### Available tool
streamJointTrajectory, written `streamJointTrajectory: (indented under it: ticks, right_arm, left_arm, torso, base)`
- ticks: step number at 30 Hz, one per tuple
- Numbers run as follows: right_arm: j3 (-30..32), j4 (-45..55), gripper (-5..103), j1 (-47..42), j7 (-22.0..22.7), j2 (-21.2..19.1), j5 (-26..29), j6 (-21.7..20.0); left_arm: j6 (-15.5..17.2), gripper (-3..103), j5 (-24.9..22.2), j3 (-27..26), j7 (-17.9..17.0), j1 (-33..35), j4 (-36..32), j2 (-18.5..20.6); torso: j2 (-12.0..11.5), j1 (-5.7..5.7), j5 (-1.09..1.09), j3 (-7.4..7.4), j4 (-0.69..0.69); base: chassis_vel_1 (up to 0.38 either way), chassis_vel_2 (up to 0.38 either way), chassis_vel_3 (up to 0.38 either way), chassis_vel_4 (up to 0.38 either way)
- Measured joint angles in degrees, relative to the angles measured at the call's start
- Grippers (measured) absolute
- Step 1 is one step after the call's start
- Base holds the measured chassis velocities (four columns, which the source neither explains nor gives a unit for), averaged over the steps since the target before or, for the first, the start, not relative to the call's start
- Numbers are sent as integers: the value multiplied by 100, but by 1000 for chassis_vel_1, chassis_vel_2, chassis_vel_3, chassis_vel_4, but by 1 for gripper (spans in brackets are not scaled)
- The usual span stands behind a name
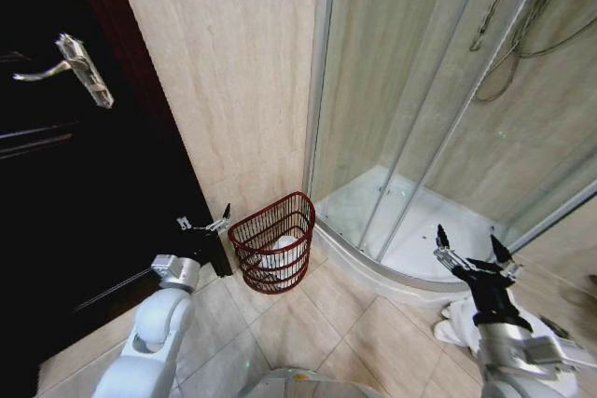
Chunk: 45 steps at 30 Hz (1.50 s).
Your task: Discard the used towel into the hamper.
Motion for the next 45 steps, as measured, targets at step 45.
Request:
streamJointTrajectory:
  ticks: [45]
  right_arm:
    - [91,-48,100,-132,213,48,20,308]
  left_arm:
    - [-201,100,526,453,-6,4,85,-144]
  torso:
    - [0,-2,2,-1,0]
  base:
    - [80,-137,-83,141]
